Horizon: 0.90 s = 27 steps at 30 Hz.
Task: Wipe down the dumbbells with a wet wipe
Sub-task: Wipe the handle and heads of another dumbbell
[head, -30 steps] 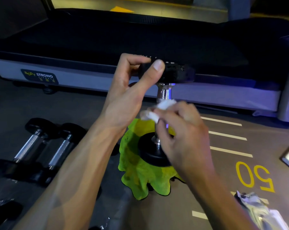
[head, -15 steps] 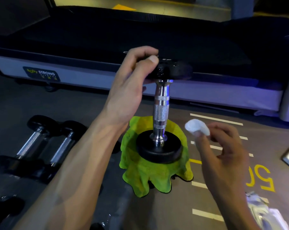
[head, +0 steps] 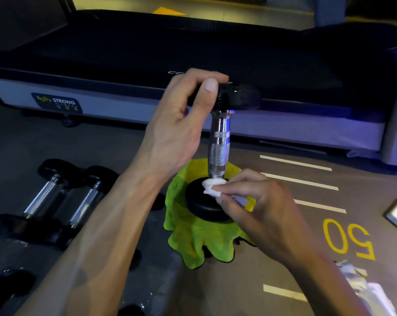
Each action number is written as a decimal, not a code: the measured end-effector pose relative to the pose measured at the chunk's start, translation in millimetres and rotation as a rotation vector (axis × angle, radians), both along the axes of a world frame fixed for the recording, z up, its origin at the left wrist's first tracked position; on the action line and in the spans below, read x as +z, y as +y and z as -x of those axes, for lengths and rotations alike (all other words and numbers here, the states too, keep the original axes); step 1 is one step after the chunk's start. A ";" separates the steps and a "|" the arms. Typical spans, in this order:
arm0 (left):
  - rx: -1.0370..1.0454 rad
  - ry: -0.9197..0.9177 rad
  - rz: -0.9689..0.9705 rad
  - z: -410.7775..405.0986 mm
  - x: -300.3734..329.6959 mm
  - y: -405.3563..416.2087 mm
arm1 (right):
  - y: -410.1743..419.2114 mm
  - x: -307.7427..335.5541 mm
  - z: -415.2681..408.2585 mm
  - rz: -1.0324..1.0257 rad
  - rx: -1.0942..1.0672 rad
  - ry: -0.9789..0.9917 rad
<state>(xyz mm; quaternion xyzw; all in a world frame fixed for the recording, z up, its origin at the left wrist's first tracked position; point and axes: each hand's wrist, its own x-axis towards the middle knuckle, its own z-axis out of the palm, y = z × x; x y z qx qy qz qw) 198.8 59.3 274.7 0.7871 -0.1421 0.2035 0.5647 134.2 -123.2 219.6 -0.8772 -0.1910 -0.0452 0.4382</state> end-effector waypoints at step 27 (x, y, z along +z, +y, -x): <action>-0.217 0.028 0.043 1.7 4.4 12.0 | 38.4 -3.2 2.1 0.321 -0.049 -0.253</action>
